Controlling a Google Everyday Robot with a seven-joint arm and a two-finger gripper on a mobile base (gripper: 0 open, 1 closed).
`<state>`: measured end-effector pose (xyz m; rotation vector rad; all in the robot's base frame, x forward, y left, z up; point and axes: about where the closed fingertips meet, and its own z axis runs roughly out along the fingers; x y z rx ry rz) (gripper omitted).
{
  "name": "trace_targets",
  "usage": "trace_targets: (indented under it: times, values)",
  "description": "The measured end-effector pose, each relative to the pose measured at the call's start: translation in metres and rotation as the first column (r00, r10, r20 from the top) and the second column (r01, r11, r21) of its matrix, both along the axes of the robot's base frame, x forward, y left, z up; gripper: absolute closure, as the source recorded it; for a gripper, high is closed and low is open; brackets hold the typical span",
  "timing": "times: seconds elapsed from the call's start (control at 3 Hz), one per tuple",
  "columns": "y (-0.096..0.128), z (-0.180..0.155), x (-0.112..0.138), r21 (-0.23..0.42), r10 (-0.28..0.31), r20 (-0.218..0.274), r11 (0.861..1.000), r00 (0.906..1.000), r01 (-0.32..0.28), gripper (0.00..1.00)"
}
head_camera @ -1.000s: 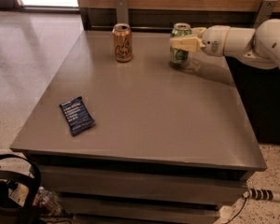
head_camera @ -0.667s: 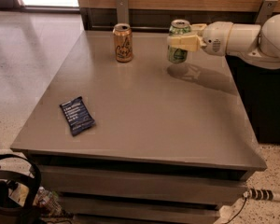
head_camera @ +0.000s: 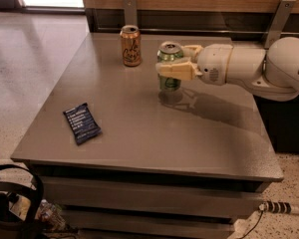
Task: Move green can near rxbar blueberry
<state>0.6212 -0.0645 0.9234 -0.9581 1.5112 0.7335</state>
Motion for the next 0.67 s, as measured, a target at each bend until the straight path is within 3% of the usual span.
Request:
trace_targets:
  times: [0.33,0.67]
  values:
    - [0.024,-0.007,-0.025,-0.001,0.044,-0.008,0.999,0.9990,-0.044,1.00]
    - [0.061,-0.013,-0.053,0.070,0.159,-0.046,0.985,0.9862,-0.156,1.00]
